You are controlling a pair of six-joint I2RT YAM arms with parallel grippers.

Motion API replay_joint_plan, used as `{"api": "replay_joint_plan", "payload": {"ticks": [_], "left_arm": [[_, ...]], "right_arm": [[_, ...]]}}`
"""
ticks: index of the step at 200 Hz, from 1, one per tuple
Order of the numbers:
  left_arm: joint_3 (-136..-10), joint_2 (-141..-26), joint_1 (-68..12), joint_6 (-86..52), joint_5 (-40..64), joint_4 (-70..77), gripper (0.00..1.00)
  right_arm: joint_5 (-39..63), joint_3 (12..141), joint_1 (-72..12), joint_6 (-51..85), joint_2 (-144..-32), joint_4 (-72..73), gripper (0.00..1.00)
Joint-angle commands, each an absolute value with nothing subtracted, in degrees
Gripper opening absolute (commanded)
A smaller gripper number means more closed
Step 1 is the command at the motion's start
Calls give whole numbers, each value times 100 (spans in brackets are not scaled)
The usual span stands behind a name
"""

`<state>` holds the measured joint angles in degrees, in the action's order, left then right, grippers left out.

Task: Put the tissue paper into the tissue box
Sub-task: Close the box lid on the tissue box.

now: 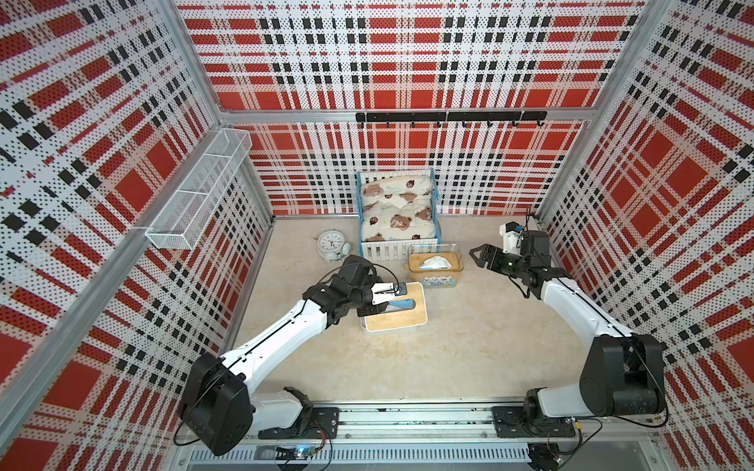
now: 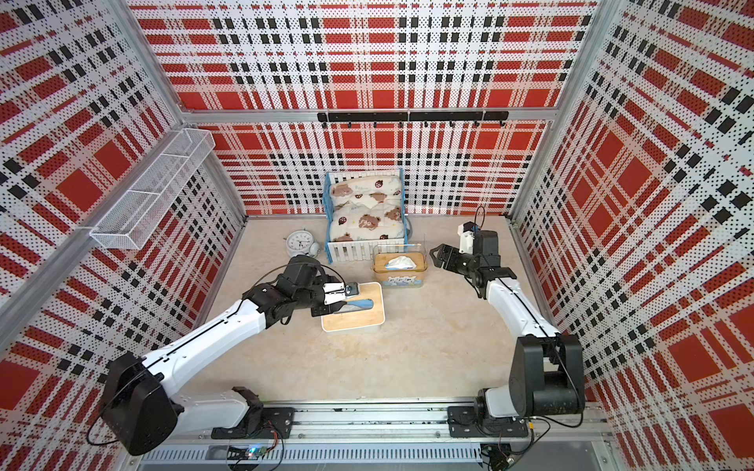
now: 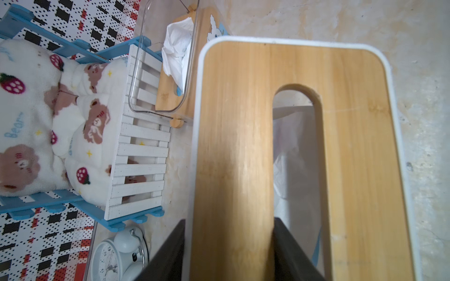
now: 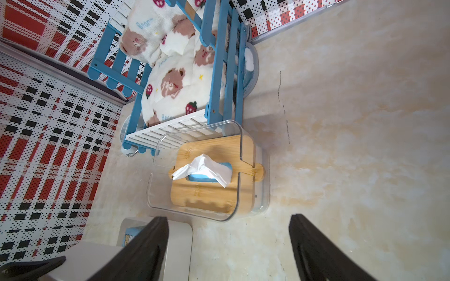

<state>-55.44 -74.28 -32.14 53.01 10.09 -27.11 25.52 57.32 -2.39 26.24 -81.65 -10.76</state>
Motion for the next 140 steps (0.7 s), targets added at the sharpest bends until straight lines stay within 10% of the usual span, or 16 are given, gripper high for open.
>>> {"api": "replay_joint_plan", "payload": {"ticks": [1, 140], "left_arm": [[-5813, -7510, -3086, 5349, 1196, -2625, 10], [-6092, -8098, -2701, 5656, 1568, -3075, 8]], "right_arm": [[2602, 5687, -229, 2612, -8209, -948, 85], [2641, 5652, -229, 2628, -8227, -895, 85]]}}
